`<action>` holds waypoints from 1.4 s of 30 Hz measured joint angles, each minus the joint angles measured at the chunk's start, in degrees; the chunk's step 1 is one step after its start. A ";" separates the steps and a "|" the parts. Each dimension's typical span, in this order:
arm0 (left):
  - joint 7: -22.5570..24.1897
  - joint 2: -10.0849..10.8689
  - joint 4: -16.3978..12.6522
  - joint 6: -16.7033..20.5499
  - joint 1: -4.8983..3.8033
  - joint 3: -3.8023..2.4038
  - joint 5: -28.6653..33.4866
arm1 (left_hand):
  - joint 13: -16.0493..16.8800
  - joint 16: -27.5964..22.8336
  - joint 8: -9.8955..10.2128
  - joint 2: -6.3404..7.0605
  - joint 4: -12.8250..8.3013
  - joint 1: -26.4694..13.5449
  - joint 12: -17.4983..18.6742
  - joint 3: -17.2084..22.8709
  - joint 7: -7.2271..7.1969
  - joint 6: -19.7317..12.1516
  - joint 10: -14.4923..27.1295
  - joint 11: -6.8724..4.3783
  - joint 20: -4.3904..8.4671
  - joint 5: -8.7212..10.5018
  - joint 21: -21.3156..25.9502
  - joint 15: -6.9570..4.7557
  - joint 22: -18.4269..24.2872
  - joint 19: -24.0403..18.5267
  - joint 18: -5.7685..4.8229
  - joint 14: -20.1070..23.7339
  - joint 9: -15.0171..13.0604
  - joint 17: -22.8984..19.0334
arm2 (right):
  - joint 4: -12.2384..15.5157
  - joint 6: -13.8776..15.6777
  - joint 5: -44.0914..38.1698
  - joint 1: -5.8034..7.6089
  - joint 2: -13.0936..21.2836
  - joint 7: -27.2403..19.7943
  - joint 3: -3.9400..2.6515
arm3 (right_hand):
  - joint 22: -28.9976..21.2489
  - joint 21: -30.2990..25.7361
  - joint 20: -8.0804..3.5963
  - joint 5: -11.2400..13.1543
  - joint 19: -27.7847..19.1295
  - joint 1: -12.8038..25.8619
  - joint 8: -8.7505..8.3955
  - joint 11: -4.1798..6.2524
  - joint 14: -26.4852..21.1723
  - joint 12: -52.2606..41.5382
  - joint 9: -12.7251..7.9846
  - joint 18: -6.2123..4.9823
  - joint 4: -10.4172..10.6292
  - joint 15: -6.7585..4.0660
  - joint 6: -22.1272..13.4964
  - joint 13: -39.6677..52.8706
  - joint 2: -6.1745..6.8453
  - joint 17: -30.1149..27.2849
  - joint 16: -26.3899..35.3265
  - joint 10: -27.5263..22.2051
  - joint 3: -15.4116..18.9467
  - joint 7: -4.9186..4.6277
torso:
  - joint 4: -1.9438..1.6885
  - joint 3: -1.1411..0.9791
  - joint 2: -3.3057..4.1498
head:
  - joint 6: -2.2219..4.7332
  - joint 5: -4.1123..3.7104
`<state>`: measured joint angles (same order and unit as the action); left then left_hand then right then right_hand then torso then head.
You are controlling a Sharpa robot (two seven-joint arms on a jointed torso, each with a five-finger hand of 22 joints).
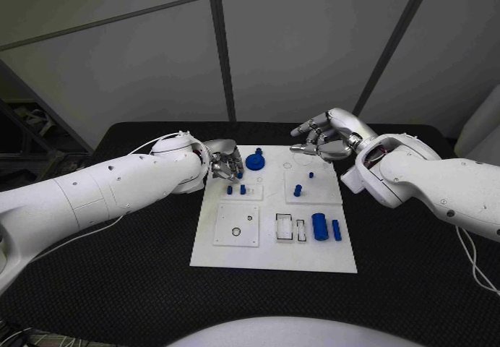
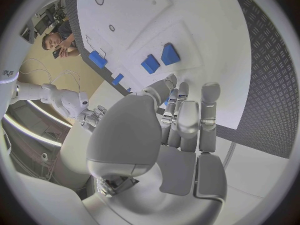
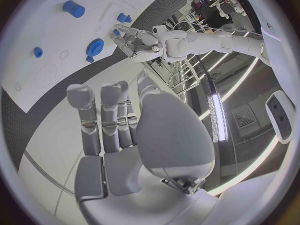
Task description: Assemble the parts on the task board
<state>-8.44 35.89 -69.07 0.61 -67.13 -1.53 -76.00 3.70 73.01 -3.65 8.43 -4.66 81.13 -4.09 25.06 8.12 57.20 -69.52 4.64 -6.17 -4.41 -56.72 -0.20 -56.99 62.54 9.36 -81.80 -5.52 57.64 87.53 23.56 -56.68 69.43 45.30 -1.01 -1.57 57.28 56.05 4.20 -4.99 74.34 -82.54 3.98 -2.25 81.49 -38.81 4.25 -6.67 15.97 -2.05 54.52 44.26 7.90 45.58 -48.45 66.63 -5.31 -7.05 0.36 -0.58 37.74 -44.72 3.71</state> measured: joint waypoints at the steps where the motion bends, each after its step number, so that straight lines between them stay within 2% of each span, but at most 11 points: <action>1: 0.00 0.03 -0.02 0.06 0.00 0.00 0.00 | 0.00 0.00 0.00 0.01 -0.09 -0.01 0.00 0.09 -0.02 -0.42 0.00 0.00 0.00 0.00 0.00 0.00 0.00 0.00 0.00 0.00 0.16 0.00 | -0.02 0.00 -0.04 0.00 0.01 0.06 0.00 | -0.39 -0.47 0.00 0.00 0.00 0.00 0.00 -0.01 0.00 0.00 0.00 0.00 0.00 0.00 0.00 -0.08 0.00 -0.30 0.43 -0.03 0.00 0.00 | 0.00 0.01 0.00 | 0.01 0.02; 9: -0.03 1.12 -0.26 0.86 0.00 -0.03 0.00 | -0.07 -0.31 0.00 0.24 -0.51 -0.24 0.34 0.51 -0.24 -2.24 1.13 0.22 -0.22 0.00 0.99 0.24 0.61 -0.22 0.00 0.24 1.12 -1.04 | -2.13 -1.08 -3.51 0.00 0.39 4.03 0.00 | -1.07 -2.04 0.38 0.00 -0.56 -1.86 0.00 -0.62 -0.34 10.34 0.14 0.00 -0.31 0.45 1.64 -8.83 -0.34 -0.80 2.61 -4.73 -1.87 -0.48 | 0.00 0.02 0.00 | 0.20 -0.13; 14: 0.07 2.72 -0.89 1.88 0.00 -0.73 0.22 | -0.07 -2.68 -0.23 0.53 -1.02 -0.53 0.35 1.15 -0.16 -2.16 2.46 0.62 -0.50 0.00 3.44 0.72 2.69 -2.21 0.00 1.79 1.26 -4.68 | -3.78 -3.26 -8.57 0.00 0.58 6.44 0.00 | 7.08 6.66 0.29 0.00 4.27 -5.78 0.86 -0.62 2.28 19.31 0.68 0.08 -2.00 0.39 5.01 -17.01 -0.43 6.21 -4.57 -4.70 -4.86 -0.41 | 0.00 0.02 -0.01 | 0.44 -0.21; 16: 0.37 3.87 -1.46 2.77 0.01 -1.14 0.82 | -0.07 -4.56 -0.75 0.53 -1.29 -0.53 0.35 1.60 0.51 -1.22 2.46 0.62 -0.54 -0.04 5.10 0.81 4.04 -3.62 0.01 3.02 1.25 -7.54 | -4.41 -4.69 -11.96 -0.04 0.58 7.38 0.00 | 11.45 11.35 0.29 0.00 6.31 -6.36 0.97 -1.08 2.27 23.26 1.05 1.40 -2.70 0.40 6.94 -20.93 -0.17 9.57 -8.40 -3.15 -6.26 -0.23 | 0.00 0.02 -0.01 | 0.58 -0.40; 19: 1.17 5.62 -2.46 4.27 0.01 -1.48 2.71 | 0.26 -6.48 -1.85 0.53 -1.38 -0.53 -0.86 2.00 0.50 1.00 0.76 0.42 -0.61 -0.66 5.99 0.60 4.64 -4.12 0.02 4.09 1.01 -10.24 | -4.98 -6.50 -16.64 -0.25 0.44 8.32 0.00 | 15.13 15.12 0.42 0.00 7.41 -6.57 0.97 -1.21 2.29 27.66 1.36 1.43 -3.54 0.42 8.17 -25.25 0.07 12.93 -12.30 -1.06 -7.71 0.02 | 0.00 0.01 -0.01 | 0.92 -1.08; 21: 2.11 7.05 -3.48 5.57 0.01 -1.60 5.18 | 0.58 -6.56 -2.46 0.53 -1.38 -0.53 -1.73 2.00 0.39 2.33 -1.09 0.01 -0.40 -0.67 5.99 0.60 4.65 -4.32 0.09 4.09 0.74 -10.48 | -5.32 -7.79 -20.24 -0.49 0.23 8.96 0.00 | 16.72 16.71 0.71 0.00 7.70 -6.55 0.82 -1.33 2.47 29.84 1.47 2.28 -3.92 0.61 8.41 -27.24 0.09 14.43 -14.09 -0.49 -8.38 -0.23 | 0.00 0.00 -0.01 | 1.18 -1.56; 22: 2.64 7.68 -3.95 6.16 0.01 -1.67 6.53 | 0.66 -7.21 -2.72 0.54 -1.38 -0.53 -2.01 2.00 0.34 2.97 -1.64 -0.11 -0.37 -0.67 5.99 0.38 4.65 -4.35 1.41 4.31 0.62 -11.27 | -5.46 -8.31 -21.74 -0.58 0.13 9.21 0.05 | 17.32 17.34 0.83 0.00 7.81 -6.21 0.61 -1.33 2.47 30.69 1.48 2.28 -4.12 0.61 8.41 -28.02 0.42 15.03 -14.81 -0.49 -8.60 -0.23 | 0.00 0.00 -0.01 | 1.31 -1.74; 28: 7.78 11.69 -7.16 10.66 0.06 -1.77 20.00 | 0.51 -13.70 -2.88 0.21 -1.37 -0.86 -2.02 2.00 0.37 4.14 -2.09 -0.43 0.00 -0.67 7.57 0.08 5.26 -5.57 1.36 7.91 0.43 -19.86 | -6.41 -10.80 -30.45 -1.43 -0.54 10.76 0.48 | 17.67 18.02 1.05 0.00 8.03 -5.56 -0.05 -1.96 2.54 33.63 1.47 2.26 -4.40 1.36 8.36 -30.67 1.71 15.90 -15.78 -1.12 -8.87 -0.28 | -0.05 0.01 0.00 | 1.68 -2.92; 31: 11.19 13.35 -9.01 12.67 0.16 -1.80 29.15 | 0.29 -18.33 -2.87 0.04 -1.37 -1.02 -1.78 2.00 0.37 4.15 -2.09 -0.43 -0.09 -0.67 8.70 0.19 5.84 -6.06 1.36 10.26 0.43 -25.42 | -6.98 -11.45 -33.57 -1.84 -1.08 11.44 0.56 | 17.67 18.02 1.36 0.26 7.86 -4.91 -0.21 -2.37 2.65 34.65 1.17 2.26 -4.40 1.67 7.35 -31.66 2.35 15.56 -15.78 -1.53 -8.87 -1.27 | -0.07 0.01 0.01 | 1.77 -3.13; 36: 15.69 15.17 -11.86 14.67 0.58 -1.81 42.28 | 0.23 -20.99 -2.87 -0.22 -1.37 -1.29 -1.38 2.00 0.57 4.34 -1.85 -0.19 -0.20 -0.67 10.12 0.30 6.56 -6.57 1.35 10.96 0.43 -27.39 | -7.57 -12.04 -36.70 -2.24 -1.93 12.11 0.62 | 17.67 18.02 1.44 0.48 7.78 -4.91 -0.21 -2.58 2.44 34.83 0.90 2.25 -4.79 1.86 6.84 -32.39 2.35 15.64 -16.26 -1.75 -9.03 -1.33 | -0.07 0.02 0.05 | 1.87 -3.36; 42: 18.83 16.35 -13.65 15.70 0.91 -1.81 51.69 | 0.24 -21.90 -2.65 -0.45 -1.37 -1.51 -1.34 2.00 0.57 4.34 -1.77 -0.11 0.01 -0.89 10.65 0.50 6.89 -6.77 1.35 11.16 0.44 -27.95 | -8.12 -12.56 -38.43 -2.60 -2.90 12.40 0.65 | 17.66 18.41 1.64 0.08 7.98 -4.91 -0.21 -2.78 2.44 34.83 0.81 2.25 -5.50 1.86 6.84 -33.22 2.35 16.35 -16.93 -1.95 -9.59 -1.33 | -0.05 0.06 0.07 | 1.82 -3.43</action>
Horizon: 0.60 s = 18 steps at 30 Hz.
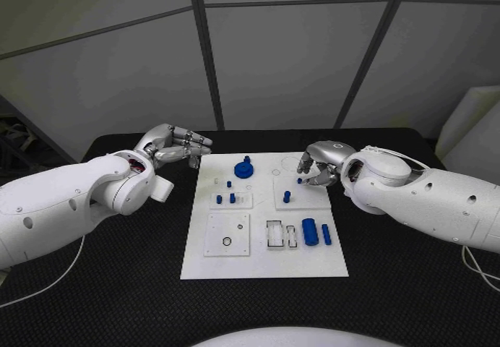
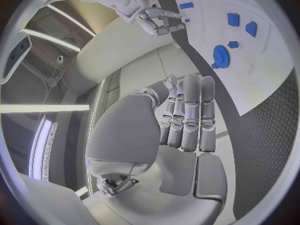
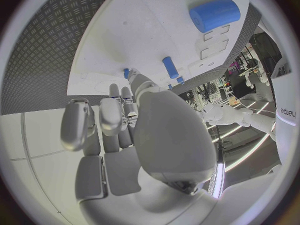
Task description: Assemble the parts on the task board
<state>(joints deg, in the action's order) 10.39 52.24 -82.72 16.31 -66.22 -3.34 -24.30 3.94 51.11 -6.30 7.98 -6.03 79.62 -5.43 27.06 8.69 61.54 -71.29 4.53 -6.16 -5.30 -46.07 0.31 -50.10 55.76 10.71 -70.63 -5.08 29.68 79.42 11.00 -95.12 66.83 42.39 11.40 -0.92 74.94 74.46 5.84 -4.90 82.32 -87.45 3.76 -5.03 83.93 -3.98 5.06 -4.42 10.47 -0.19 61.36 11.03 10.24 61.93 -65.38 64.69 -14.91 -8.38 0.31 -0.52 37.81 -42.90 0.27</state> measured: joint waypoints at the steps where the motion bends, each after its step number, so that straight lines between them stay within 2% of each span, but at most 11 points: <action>1: 0.42 0.14 -0.18 0.15 0.03 0.00 1.38 | 0.00 -0.18 0.00 0.00 0.00 0.00 0.00 0.00 0.00 0.00 0.12 0.12 0.00 0.00 0.00 0.00 0.06 0.00 0.00 0.00 0.00 -0.01 | -0.11 -0.07 -0.24 -0.05 -0.17 0.01 0.01 | 0.00 0.09 0.00 -0.27 0.00 0.00 0.00 0.00 0.00 0.00 0.00 0.00 -0.18 0.00 0.00 -0.13 0.00 0.10 -0.24 0.00 -0.18 0.00 | 0.01 -0.01 0.00 | 0.00 0.00; 4: 1.30 0.35 -0.50 0.43 0.09 0.00 4.07 | 0.00 -0.18 0.00 0.00 -0.17 0.00 0.00 -0.17 0.00 0.00 0.12 0.12 -0.20 0.00 0.00 0.00 0.11 -0.20 -0.01 0.00 0.00 -0.13 | -0.34 -0.17 -0.64 -0.10 -0.53 0.01 0.02 | 0.00 0.72 0.20 -0.95 0.20 -0.63 0.00 0.00 0.00 0.00 -0.07 0.00 -0.81 0.00 0.00 -0.67 -0.63 0.39 -0.81 0.00 -0.81 0.00 | 0.05 -0.01 0.00 | -0.03 0.03; 7: 1.86 0.41 -0.65 0.59 0.11 0.01 5.75 | 0.00 -0.67 0.00 -0.26 -0.11 -0.26 0.00 -0.23 0.00 0.00 0.12 0.12 -0.21 0.00 0.34 0.00 0.24 -0.20 0.00 0.00 0.00 -0.33 | -0.62 -0.42 -0.90 -0.15 -0.97 0.00 0.02 | -0.01 1.28 0.20 -4.21 0.20 -1.14 0.00 0.00 0.00 0.22 -0.21 0.00 -1.51 0.00 0.00 -1.61 -1.15 0.72 -1.36 0.00 -2.56 0.00 | 0.06 -0.01 0.00 | -0.07 0.04; 9: 2.16 0.41 -0.70 0.68 0.13 0.01 6.66 | 0.00 -0.85 0.23 -0.14 0.10 -0.48 0.24 -0.44 0.00 0.00 0.12 0.12 -0.20 0.00 0.45 0.00 0.39 -0.20 -0.01 0.00 0.00 -0.45 | -0.72 -0.73 -0.99 -0.23 -1.22 -0.06 0.02 | -0.01 1.59 0.20 -5.45 0.20 -1.14 0.00 -0.19 0.00 0.22 -0.21 0.00 -1.87 0.00 0.03 -2.04 -1.15 0.89 -1.51 0.22 -3.39 0.00 | 0.06 -0.01 0.00 | -0.15 0.04; 14: 2.48 0.42 -0.75 0.82 0.15 0.01 7.84 | 0.00 -0.85 0.23 -0.07 0.10 -0.54 0.24 -0.44 0.00 0.00 0.12 0.12 -0.20 0.00 0.67 0.00 0.45 -0.20 -0.01 0.00 0.01 -0.51 | -1.02 -1.57 -1.05 -0.51 -1.59 -0.14 0.03 | -0.01 2.50 0.18 -5.86 0.66 -1.44 0.00 0.12 0.00 0.22 -0.21 0.00 -2.62 0.00 0.98 -2.75 -1.44 0.71 -1.51 0.94 -4.88 0.27 | 0.06 -0.04 0.01 | -0.24 0.24; 15: 2.56 0.43 -0.78 0.85 0.15 0.01 8.13 | 0.01 -0.85 0.22 -0.07 0.10 -0.54 0.24 -0.44 0.00 0.00 0.12 0.12 -0.21 0.00 0.67 0.00 0.45 -0.20 -0.01 0.00 0.01 -0.51 | -1.15 -1.91 -1.06 -0.58 -1.72 -0.17 0.05 | -0.01 2.95 0.10 -5.86 0.74 -1.44 0.00 0.12 0.00 0.22 -0.20 0.92 -2.88 0.00 1.18 -2.99 -1.44 0.59 -1.51 1.35 -5.34 0.13 | 0.06 -0.04 0.01 | -0.27 0.40; 18: 2.64 0.43 -0.83 0.89 0.15 0.01 8.49 | 0.00 -0.85 0.22 -0.07 0.10 -0.54 0.24 -0.44 0.00 0.00 0.12 0.12 -0.21 0.00 0.67 0.00 0.45 -0.20 -0.01 0.00 0.01 -0.51 | -1.37 -2.45 -1.07 -0.64 -1.94 -0.21 0.05 | -0.01 3.58 0.10 -5.86 1.14 -1.44 0.00 0.19 0.00 0.22 -0.20 0.91 -3.29 0.00 1.58 -3.38 -1.44 0.46 -1.77 1.68 -6.01 0.28 | 0.06 -0.05 0.03 | -0.28 0.45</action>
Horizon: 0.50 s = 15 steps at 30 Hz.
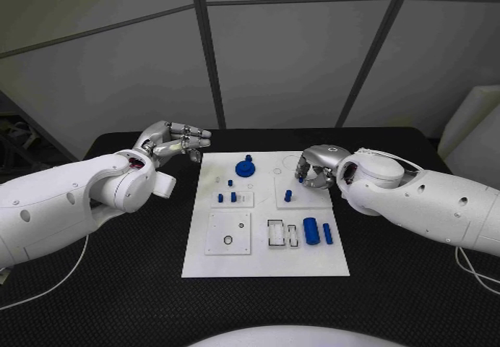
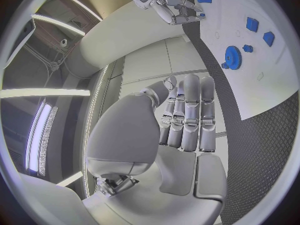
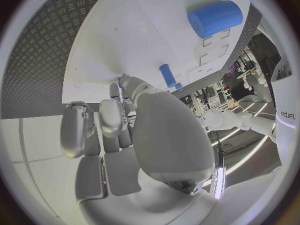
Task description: Assemble the parts on the task board
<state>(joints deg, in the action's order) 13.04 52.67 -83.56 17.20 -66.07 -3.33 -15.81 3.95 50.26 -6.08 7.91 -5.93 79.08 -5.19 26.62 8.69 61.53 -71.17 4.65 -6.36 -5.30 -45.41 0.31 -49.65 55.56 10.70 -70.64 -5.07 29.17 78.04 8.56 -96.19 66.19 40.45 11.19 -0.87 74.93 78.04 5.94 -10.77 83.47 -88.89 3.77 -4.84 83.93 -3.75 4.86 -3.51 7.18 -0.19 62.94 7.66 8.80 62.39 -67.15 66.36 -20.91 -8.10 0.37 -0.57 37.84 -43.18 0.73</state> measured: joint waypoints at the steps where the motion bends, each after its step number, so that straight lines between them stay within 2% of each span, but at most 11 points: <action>1: 0.03 0.00 -0.03 0.01 0.01 0.00 0.15 | 0.00 0.00 0.00 0.00 0.00 0.00 0.00 0.00 0.00 0.00 0.00 0.00 0.00 0.00 0.00 0.00 0.00 0.00 0.00 0.00 0.00 0.00 | -0.14 -0.27 0.00 -0.03 -0.13 -0.01 0.00 | 0.00 0.02 0.00 0.00 0.00 0.00 0.00 -0.08 0.00 0.00 0.00 0.00 -0.10 0.00 0.07 -0.08 0.00 0.00 -0.02 0.08 -0.10 -0.07 | 0.00 0.00 0.00 | 0.03 0.01; 12: 0.09 -0.02 -0.10 0.01 0.02 0.01 0.81 | 0.01 -0.55 0.00 -0.23 0.00 -0.22 0.00 0.00 0.21 0.20 0.00 0.00 0.00 -0.22 0.44 0.00 0.18 0.00 0.00 0.00 0.01 -0.20 | -0.86 -1.56 -0.10 0.02 -0.72 -0.02 -0.15 | 0.00 0.24 0.00 0.00 0.00 0.33 0.00 0.29 0.00 -0.01 0.00 -0.01 -0.65 0.00 0.27 -0.78 -0.33 -0.34 -0.02 0.75 -0.97 0.13 | 0.00 0.00 -0.02 | -0.21 -0.03; 15: 0.09 -0.02 -0.08 0.01 0.02 0.01 0.89 | 0.01 -0.55 0.00 -0.23 0.00 -0.22 0.00 0.00 0.21 0.20 0.00 0.00 0.00 -0.22 0.44 0.00 0.18 0.00 0.00 0.00 0.01 -0.20 | -1.05 -1.63 -0.14 0.04 -0.90 0.05 -0.17 | -0.01 0.95 -0.21 0.00 0.21 1.02 0.23 0.43 0.00 -0.01 0.05 -0.02 -0.74 0.00 1.10 -0.97 -1.02 -0.34 -0.02 1.28 -1.56 0.41 | 0.00 0.00 -0.03 | -0.29 -0.03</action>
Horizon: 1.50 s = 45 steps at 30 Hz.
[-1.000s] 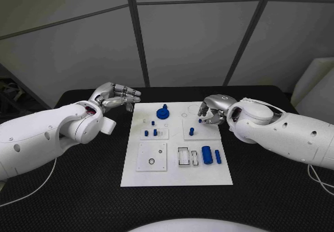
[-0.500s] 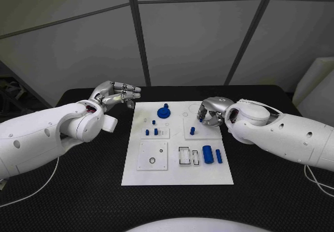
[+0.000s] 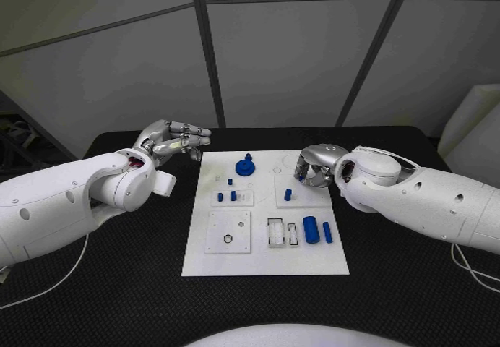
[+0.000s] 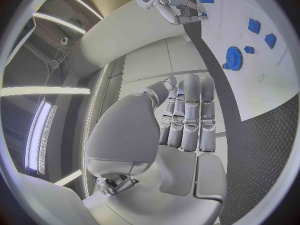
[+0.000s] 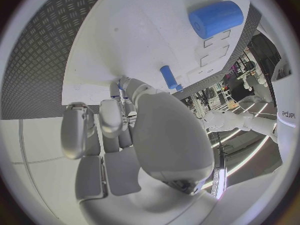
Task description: Assemble the parts on the task board
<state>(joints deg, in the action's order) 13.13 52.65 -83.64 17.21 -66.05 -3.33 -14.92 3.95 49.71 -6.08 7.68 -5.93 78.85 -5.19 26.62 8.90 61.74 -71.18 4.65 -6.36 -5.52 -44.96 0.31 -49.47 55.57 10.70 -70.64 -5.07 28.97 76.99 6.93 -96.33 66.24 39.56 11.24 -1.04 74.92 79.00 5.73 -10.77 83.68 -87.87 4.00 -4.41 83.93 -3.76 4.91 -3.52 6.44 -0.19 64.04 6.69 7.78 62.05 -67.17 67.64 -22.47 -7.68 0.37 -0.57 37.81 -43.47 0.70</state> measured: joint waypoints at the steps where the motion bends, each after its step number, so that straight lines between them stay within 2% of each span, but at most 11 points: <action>1: 0.00 0.00 0.02 0.00 0.00 0.00 0.01 | 0.00 0.00 0.00 0.00 0.00 0.00 0.00 0.00 0.00 0.00 0.00 0.00 0.00 0.00 0.00 0.00 0.00 0.00 0.00 0.00 0.00 0.00 | -0.04 0.02 -0.03 0.00 -0.05 0.04 0.00 | 0.00 0.37 0.00 0.00 0.00 0.24 0.24 0.05 0.00 0.00 0.06 0.00 -0.08 0.00 0.47 -0.06 -0.24 0.00 -0.18 0.63 -0.08 0.12 | 0.00 0.01 0.00 | -0.03 0.00; 3: 0.00 0.01 0.05 0.00 0.00 0.00 0.04 | 0.00 0.00 0.00 0.00 0.00 0.00 0.00 0.00 0.00 0.00 0.00 0.00 0.00 0.00 0.00 0.00 0.00 0.00 -0.01 0.00 0.00 -0.04 | -0.09 0.20 -0.14 -0.01 -0.11 0.21 0.01 | 0.00 2.01 -0.21 0.01 0.21 0.68 0.79 0.57 0.08 -0.38 0.38 0.15 -0.52 -0.56 2.08 -0.11 -0.68 -0.69 -0.21 2.40 -0.51 0.56 | 0.00 0.01 -0.02 | -0.08 0.00; 4: 0.00 0.01 0.07 0.00 0.00 0.00 0.06 | 0.00 0.00 0.00 0.00 0.00 0.00 0.00 0.00 0.00 0.00 0.00 0.00 0.00 0.00 0.00 0.00 0.00 0.00 0.00 0.00 0.00 -0.06 | -0.10 0.34 -0.21 -0.03 -0.11 0.31 0.03 | 0.00 2.89 -0.31 0.02 0.30 0.90 1.06 0.74 0.08 -0.62 0.46 0.94 -0.60 -0.82 2.70 -0.11 -0.89 -1.00 -0.18 3.15 -0.58 0.82 | 0.00 0.01 -0.02 | -0.13 -0.01; 7: 0.00 0.01 0.18 0.00 0.00 0.00 0.15 | 0.00 0.00 0.00 0.00 0.00 0.00 0.00 0.00 0.00 0.00 0.00 0.00 0.00 0.00 0.00 0.00 0.00 0.00 0.00 0.00 0.00 -0.06 | -0.10 1.27 -0.48 -0.19 -0.11 0.80 0.10 | -0.01 4.84 -0.75 0.14 0.26 1.37 1.62 1.57 0.09 -1.09 0.89 0.92 -1.12 -1.33 4.03 -0.03 -1.34 -1.49 0.06 4.77 -0.57 1.44 | 0.00 0.01 -0.03 | -0.21 -0.08; 9: 0.00 0.00 0.28 0.01 0.00 0.00 0.24 | 0.00 0.00 0.00 0.00 0.00 0.00 0.00 0.00 0.00 0.00 0.00 0.00 0.00 0.00 0.00 0.00 0.03 0.00 -0.01 0.00 0.00 -0.06 | 0.02 2.06 -0.68 -0.31 -0.08 1.13 0.16 | -0.01 5.50 -1.03 0.17 0.40 1.59 1.88 1.65 0.11 -1.12 0.93 0.91 -1.46 -1.36 4.57 0.11 -1.53 -1.63 0.06 5.48 -0.77 1.59 | 0.00 -0.01 -0.04 | -0.25 -0.12; 10: 0.00 0.00 0.32 0.01 0.00 0.00 0.28 | 0.00 0.00 0.00 0.00 0.00 0.01 0.00 0.00 0.00 0.00 0.00 0.00 0.00 0.00 0.00 0.00 0.06 0.00 0.00 0.00 0.00 -0.06 | 0.09 2.40 -0.76 -0.37 -0.05 1.24 0.18 | -0.01 5.85 -1.03 0.18 0.40 1.69 1.98 1.66 -0.08 -1.12 0.93 1.80 -1.91 -1.58 4.79 0.24 -1.64 -1.72 0.06 5.48 -0.72 1.67 | 0.00 -0.01 -0.05 | -0.27 -0.12; 20: 0.00 -0.03 0.76 0.32 0.00 0.00 0.85 | -0.05 -0.28 0.23 0.00 -0.16 0.01 0.31 -0.16 0.00 0.00 0.21 0.21 0.00 -0.23 0.00 0.00 0.12 0.00 -0.01 0.00 0.01 -0.22 | 2.38 5.94 -1.36 -0.54 1.26 2.02 0.29 | -0.01 7.05 -1.46 -0.19 0.38 1.90 2.16 1.84 0.11 -0.67 2.11 1.80 -3.85 -1.76 4.95 0.11 -1.84 -2.37 0.06 6.07 -0.94 1.77 | 0.02 -0.03 -0.07 | -0.27 -0.25; 25: 0.00 -0.03 0.94 0.43 0.01 0.00 1.12 | -0.05 -0.49 0.23 0.00 -0.16 0.01 0.31 -0.16 0.00 0.00 0.42 0.42 0.00 -0.23 0.00 0.01 0.12 0.00 -0.01 0.00 0.01 -0.22 | 5.19 8.33 -1.44 -0.47 2.97 2.05 0.20 | -0.01 7.05 -1.46 -0.19 0.38 1.94 1.77 1.84 0.11 -0.37 2.37 1.79 -3.99 -1.76 5.05 -0.07 -1.79 -2.43 0.06 6.07 -1.02 1.85 | 0.05 -0.01 -0.13 | -0.27 -0.25; 34: 0.00 -0.11 1.15 0.50 0.01 0.00 1.49 | -0.05 -0.49 0.45 0.00 -0.16 0.01 0.31 -0.16 0.00 0.00 0.42 0.42 0.00 -0.23 0.22 0.01 0.17 0.00 -0.01 0.00 0.01 -0.27 | 13.00 11.40 -0.83 -0.43 6.53 2.03 0.12 | -0.01 7.27 -1.46 -0.19 0.38 2.18 1.76 1.96 0.11 -0.17 2.25 1.79 -4.34 -1.76 5.14 -0.12 -1.55 -2.43 0.06 6.18 -0.96 1.93 | 0.07 0.05 -0.16 | -0.13 -0.13; 40: 0.00 -0.48 1.26 0.50 0.01 0.00 1.69 | -0.05 -0.49 0.45 0.00 -0.16 0.01 0.31 -0.16 0.00 -0.01 0.42 0.42 0.00 -0.22 0.22 0.01 0.17 0.00 -0.01 -0.01 0.01 -0.27 | 17.16 12.26 -0.25 -0.43 5.82 1.78 0.10 | -0.01 7.27 -1.46 -0.19 0.38 2.18 1.65 1.96 0.11 -0.10 2.24 1.79 -4.58 -1.76 4.92 -0.21 -1.55 -2.43 0.06 6.19 -1.20 1.72 | 0.07 0.05 -0.10 | -0.17 0.34; 45: 0.00 -0.83 1.29 0.48 0.01 0.00 1.81 | -0.05 -0.49 0.45 0.00 -0.16 0.01 0.31 -0.15 0.00 0.00 0.42 0.42 0.00 -0.22 0.22 0.01 0.17 0.00 0.00 0.00 0.01 -0.27 | 19.56 12.47 0.06 -0.53 3.44 1.12 0.10 | -0.02 7.27 -1.46 -0.18 0.38 2.18 1.47 1.96 0.10 -0.09 2.24 1.79 -4.75 -1.76 4.91 -0.27 -1.55 -2.43 0.06 6.18 -1.36 1.74 | 0.00 0.05 -0.06 | -0.45 0.92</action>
<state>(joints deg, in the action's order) 13.13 51.82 -82.35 17.69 -66.05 -3.33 -13.11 3.90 49.23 -5.63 7.68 -6.09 78.87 -4.88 26.47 8.90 61.73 -70.76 5.06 -6.36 -5.74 -44.74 0.32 -49.30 55.57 10.70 -70.64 -5.05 28.70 96.55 19.40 -96.27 65.71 43.00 12.36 -0.93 74.91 86.27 4.27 -10.95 84.06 -85.70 5.47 -2.44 84.03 -3.85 7.15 -1.74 1.69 -1.95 68.95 6.42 6.24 59.62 -67.10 73.83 -23.83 -5.95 0.37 -0.52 37.75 -43.92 1.62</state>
